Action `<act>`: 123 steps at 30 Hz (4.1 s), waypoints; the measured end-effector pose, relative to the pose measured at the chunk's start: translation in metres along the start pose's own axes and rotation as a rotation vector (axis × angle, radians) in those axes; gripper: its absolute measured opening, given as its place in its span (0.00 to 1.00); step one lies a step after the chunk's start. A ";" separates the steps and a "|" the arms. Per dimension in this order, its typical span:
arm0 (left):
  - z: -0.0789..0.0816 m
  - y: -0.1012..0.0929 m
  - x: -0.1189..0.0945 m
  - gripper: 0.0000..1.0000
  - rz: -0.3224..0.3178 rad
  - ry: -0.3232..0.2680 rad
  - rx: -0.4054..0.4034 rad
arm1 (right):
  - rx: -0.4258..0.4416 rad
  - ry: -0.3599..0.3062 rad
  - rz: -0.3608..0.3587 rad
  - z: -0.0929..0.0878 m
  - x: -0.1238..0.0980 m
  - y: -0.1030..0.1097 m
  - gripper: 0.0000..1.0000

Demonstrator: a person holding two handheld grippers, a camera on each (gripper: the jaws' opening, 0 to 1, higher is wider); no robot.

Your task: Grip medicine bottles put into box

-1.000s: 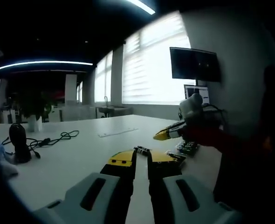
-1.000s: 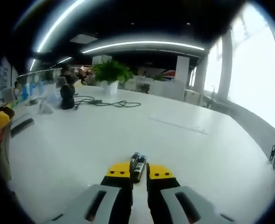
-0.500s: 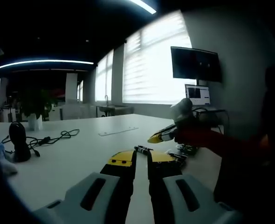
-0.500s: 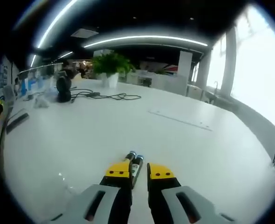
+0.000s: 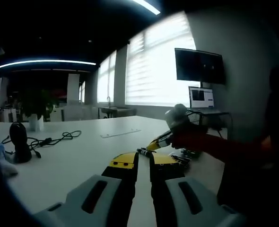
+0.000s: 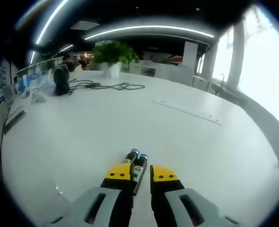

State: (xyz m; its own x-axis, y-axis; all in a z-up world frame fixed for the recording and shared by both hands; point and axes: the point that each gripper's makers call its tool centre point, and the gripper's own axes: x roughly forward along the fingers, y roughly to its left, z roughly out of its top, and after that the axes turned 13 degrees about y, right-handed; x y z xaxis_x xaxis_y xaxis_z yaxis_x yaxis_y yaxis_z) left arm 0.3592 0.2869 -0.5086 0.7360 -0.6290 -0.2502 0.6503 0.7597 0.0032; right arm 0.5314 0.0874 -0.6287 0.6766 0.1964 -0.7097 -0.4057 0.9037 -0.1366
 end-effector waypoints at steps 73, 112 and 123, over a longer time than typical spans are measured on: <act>0.005 -0.004 -0.004 0.04 -0.005 -0.013 0.007 | 0.029 -0.008 -0.012 -0.006 -0.003 -0.006 0.06; 0.003 -0.007 -0.001 0.03 -0.024 -0.007 0.006 | -0.025 -0.176 0.047 0.001 -0.091 0.051 0.07; 0.003 -0.009 -0.003 0.03 -0.029 -0.004 0.033 | -0.041 -0.179 0.067 -0.006 -0.099 0.069 0.07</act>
State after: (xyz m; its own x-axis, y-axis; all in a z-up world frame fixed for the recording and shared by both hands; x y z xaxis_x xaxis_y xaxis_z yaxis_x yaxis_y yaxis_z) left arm 0.3518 0.2818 -0.5047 0.7175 -0.6515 -0.2465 0.6772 0.7352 0.0282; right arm 0.4326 0.1284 -0.5717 0.7444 0.3230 -0.5844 -0.4755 0.8709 -0.1243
